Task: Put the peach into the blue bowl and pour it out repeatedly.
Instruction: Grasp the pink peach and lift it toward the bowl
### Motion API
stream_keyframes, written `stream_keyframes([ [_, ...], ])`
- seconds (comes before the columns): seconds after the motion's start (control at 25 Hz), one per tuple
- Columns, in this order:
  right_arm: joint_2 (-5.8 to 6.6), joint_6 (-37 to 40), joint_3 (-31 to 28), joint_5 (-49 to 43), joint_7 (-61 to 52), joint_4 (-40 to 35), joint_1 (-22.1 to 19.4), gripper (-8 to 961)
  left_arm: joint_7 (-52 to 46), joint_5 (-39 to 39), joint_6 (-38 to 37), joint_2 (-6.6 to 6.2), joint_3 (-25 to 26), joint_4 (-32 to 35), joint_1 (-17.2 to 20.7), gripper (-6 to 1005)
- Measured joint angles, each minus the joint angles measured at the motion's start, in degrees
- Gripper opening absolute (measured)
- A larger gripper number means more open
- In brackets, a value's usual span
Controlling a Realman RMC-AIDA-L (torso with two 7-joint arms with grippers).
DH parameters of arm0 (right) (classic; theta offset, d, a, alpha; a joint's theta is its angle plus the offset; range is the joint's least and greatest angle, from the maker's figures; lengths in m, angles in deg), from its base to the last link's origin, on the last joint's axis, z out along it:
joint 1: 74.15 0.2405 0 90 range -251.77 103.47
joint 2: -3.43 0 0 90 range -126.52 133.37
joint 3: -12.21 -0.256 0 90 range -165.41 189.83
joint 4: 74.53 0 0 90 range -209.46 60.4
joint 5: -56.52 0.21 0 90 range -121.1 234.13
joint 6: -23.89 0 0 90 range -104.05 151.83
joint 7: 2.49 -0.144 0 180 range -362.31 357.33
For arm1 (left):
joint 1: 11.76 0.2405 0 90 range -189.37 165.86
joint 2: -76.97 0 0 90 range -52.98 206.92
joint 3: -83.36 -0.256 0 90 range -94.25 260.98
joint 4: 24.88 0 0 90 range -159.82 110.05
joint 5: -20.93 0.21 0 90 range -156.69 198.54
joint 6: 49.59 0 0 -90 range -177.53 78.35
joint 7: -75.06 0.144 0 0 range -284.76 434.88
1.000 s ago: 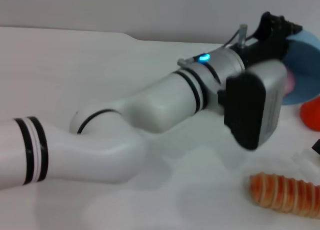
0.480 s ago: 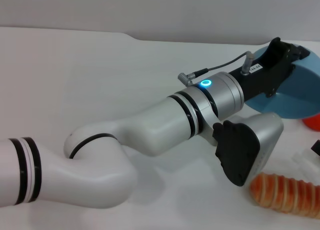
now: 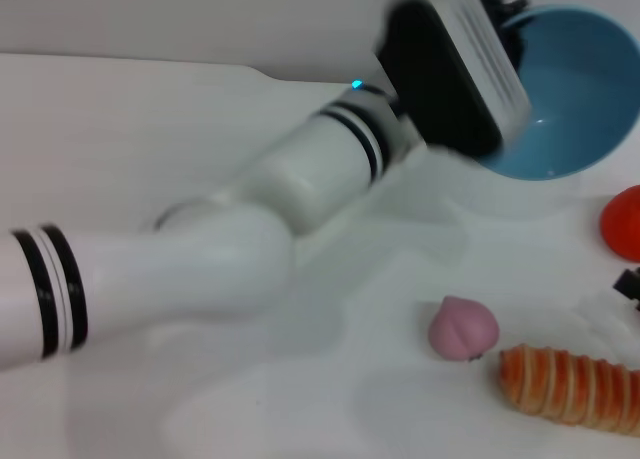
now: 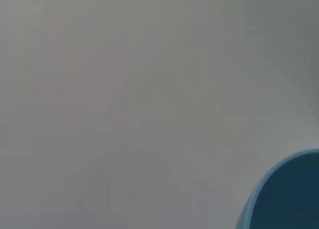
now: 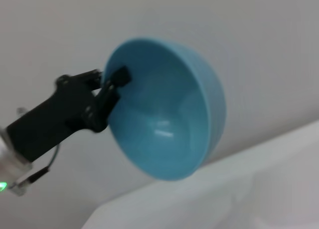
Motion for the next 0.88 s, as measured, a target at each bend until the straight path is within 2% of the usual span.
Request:
stream_keyframes([
  [0.16, 0.61, -1.24, 0.02, -8.26, -9.46, -3.75, 3.81, 443, -7.93, -7.85, -13.62, -0.14, 9.23, -1.75, -0.48, -2],
  [0.28, 0.48, -3.76, 0.04, -13.41, -13.59, -6.53, 6.99, 473, -13.88, -10.48, -20.49, -0.18, 11.96, -3.83, -0.99, -2],
  [0.48, 0.21, -7.22, 0.11, -22.50, -19.37, -7.96, 14.02, 525, -18.76, -11.11, -22.69, -0.08, 11.40, -4.58, -0.35, -1],
  [0.6, -0.62, -9.76, 0.12, -26.24, -20.72, -7.90, 17.19, 555, -20.94, -11.15, -23.07, -0.08, 11.39, -4.60, 0.32, -1],
  [0.68, -1.13, -11.94, 0.49, -28.89, -21.83, -6.70, 19.39, 576, -21.36, -11.17, -23.03, -0.09, 11.36, -4.64, 0.68, -1],
  [0.88, -1.31, -16.10, 5.23, -32.45, -24.16, -1.63, 23.15, 594, -21.76, -11.21, -22.81, -0.13, 11.37, -5.04, 0.98, -1],
])
